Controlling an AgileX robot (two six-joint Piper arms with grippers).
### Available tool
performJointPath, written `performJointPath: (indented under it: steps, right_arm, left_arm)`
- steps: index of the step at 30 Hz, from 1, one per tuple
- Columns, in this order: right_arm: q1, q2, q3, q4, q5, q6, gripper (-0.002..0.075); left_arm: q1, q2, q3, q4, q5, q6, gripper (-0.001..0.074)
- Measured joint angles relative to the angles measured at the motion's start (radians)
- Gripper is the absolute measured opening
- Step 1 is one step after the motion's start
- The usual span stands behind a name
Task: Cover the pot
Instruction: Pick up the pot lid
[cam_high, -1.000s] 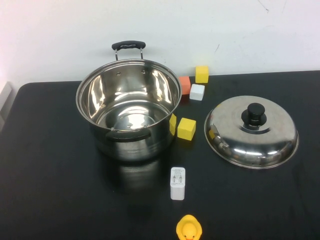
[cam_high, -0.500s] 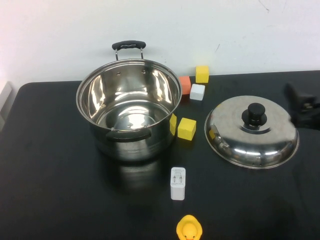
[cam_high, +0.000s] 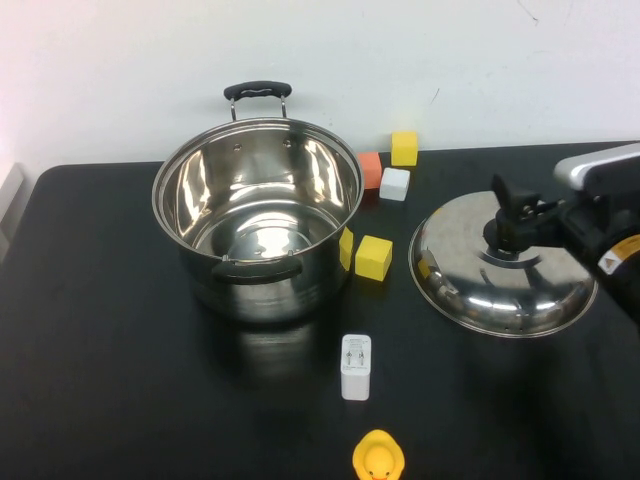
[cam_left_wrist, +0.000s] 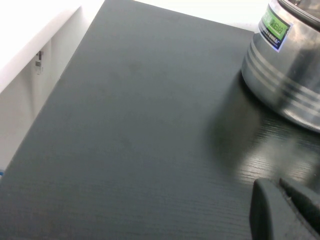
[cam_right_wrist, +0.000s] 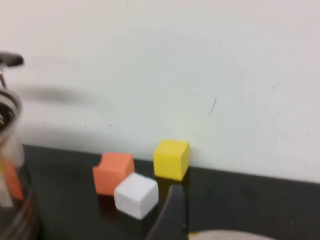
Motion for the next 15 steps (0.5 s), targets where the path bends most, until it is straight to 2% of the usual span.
performJointPath:
  steps: [11,15]
  right_arm:
    - [0.000,0.217,-0.119,0.000,-0.014,0.000,0.0689]
    - [0.002,0.239,-0.130,0.002,-0.035,0.002,0.0609]
  left_arm:
    - [0.000,0.000,0.000,0.000,0.000,0.000,-0.0002]
    - [0.000,0.000,0.000,0.000,0.000,0.000,-0.0002]
